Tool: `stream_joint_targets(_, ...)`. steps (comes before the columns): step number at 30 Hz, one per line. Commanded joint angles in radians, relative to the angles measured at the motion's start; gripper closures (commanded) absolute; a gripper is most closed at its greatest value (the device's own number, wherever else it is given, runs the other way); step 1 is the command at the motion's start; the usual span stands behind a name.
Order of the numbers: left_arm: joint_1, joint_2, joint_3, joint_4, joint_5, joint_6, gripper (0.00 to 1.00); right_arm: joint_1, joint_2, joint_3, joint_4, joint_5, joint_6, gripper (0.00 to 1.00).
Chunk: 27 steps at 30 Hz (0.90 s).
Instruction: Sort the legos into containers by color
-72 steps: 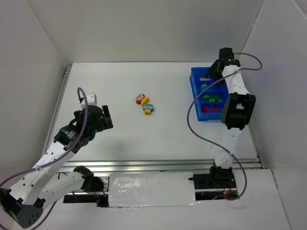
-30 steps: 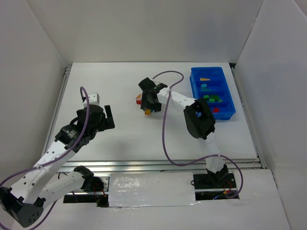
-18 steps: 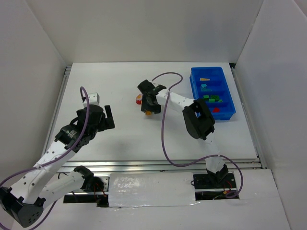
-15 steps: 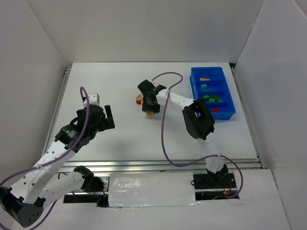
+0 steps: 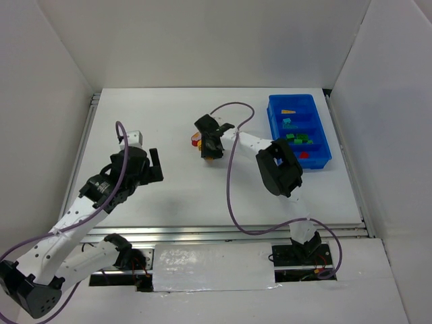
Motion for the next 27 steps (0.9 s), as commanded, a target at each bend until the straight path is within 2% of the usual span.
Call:
stream_joint_targets(1, -0.005, 0.011, -0.01, 0.037, 0.028, 0.024, 0.0, -0.006, -0.061, -0.086, 0.062, -0.032, -0.028, 0.89)
stream_joint_targets(2, -0.004, 0.012, -0.008, 0.037, 0.035, 0.024, 0.0, -0.008, -0.081, -0.108, 0.079, -0.051, -0.032, 0.89)
stream_joint_targets(4, -0.005, 0.014, -0.005, 0.038, 0.048, 0.026, 0.0, -0.005, -0.173, -0.2, 0.162, -0.095, -0.058, 1.0)
stream_joint_targets(10, -0.002, 0.072, 0.126, 0.0, 0.158, -0.016, 0.0, -0.005, -0.523, -0.497, 0.381, -0.377, -0.215, 1.0)
stream_joint_targets(12, -0.001, 0.121, 0.209, -0.005, 0.241, -0.032, 0.0, -0.006, -0.662, -0.603, 0.444, -0.524, -0.253, 1.0)
stream_joint_targets(15, -0.002, 0.193, 0.291, 0.021, 0.394, -0.062, 0.0, -0.003, -0.817, -0.703, 0.509, -0.662, -0.25, 1.0)
stream_joint_targets(17, -0.005, 0.245, 0.323, 0.046, 0.519, -0.078, 0.0, 0.011, -0.899, -0.738, 0.512, -0.698, -0.267, 1.0)
stream_joint_targets(22, -0.01, 0.321, 0.352, 0.116, 0.693, -0.124, 0.01, 0.029, -1.017, -0.763, 0.465, -0.707, -0.301, 0.99)
stream_joint_targets(27, -0.018, 0.361, 0.355, 0.196, 0.885, -0.177, 0.06, 0.044, -1.105, -0.787, 0.442, -0.651, -0.293, 0.96)
